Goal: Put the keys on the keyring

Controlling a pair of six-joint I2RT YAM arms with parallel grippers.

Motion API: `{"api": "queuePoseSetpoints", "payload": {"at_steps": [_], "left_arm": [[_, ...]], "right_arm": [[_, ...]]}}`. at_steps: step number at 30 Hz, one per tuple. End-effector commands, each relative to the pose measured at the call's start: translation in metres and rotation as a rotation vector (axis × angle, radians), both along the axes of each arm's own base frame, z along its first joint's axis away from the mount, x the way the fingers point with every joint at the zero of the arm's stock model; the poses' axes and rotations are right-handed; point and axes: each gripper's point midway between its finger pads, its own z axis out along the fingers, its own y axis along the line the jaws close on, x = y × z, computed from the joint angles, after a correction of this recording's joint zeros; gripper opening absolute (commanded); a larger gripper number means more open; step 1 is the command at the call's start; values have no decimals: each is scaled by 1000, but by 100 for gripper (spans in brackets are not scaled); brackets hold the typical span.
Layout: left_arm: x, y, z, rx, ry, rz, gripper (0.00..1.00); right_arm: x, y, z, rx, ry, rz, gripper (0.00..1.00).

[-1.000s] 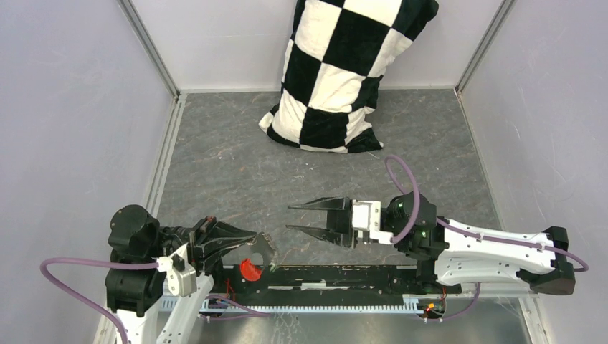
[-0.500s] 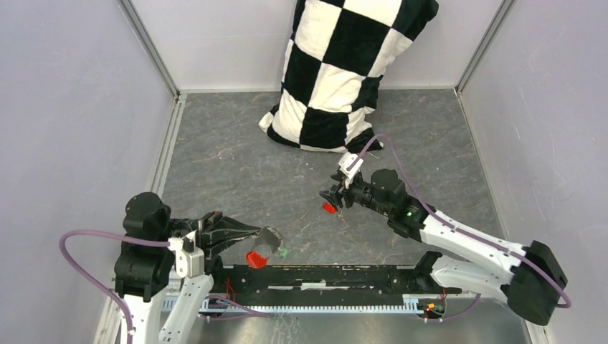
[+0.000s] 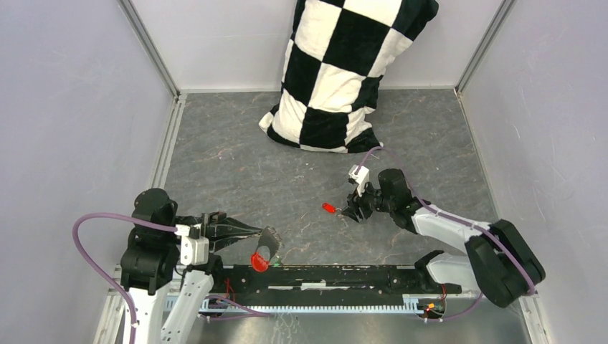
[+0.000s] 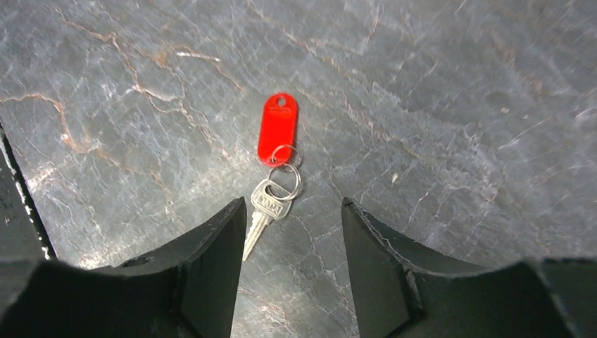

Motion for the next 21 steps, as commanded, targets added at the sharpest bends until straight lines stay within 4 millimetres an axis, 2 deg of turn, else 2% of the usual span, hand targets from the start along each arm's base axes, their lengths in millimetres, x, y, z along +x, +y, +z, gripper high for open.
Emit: {"api": "queuePoseSetpoints", "payload": {"at_steps": [1, 6, 16, 21], "left_arm": [[-11, 0, 3, -8, 14, -31, 2], [-13, 1, 2, -8, 14, -28, 2], [-14, 1, 1, -8, 6, -25, 2], [-14, 1, 1, -8, 5, -23, 2]], "right_arm": [[-2, 14, 3, 88, 22, 115, 57], [-2, 18, -13, 81, 77, 130, 53], [0, 28, -24, 114, 180, 122, 46], [-2, 32, -23, 134, 212, 135, 32]]}}
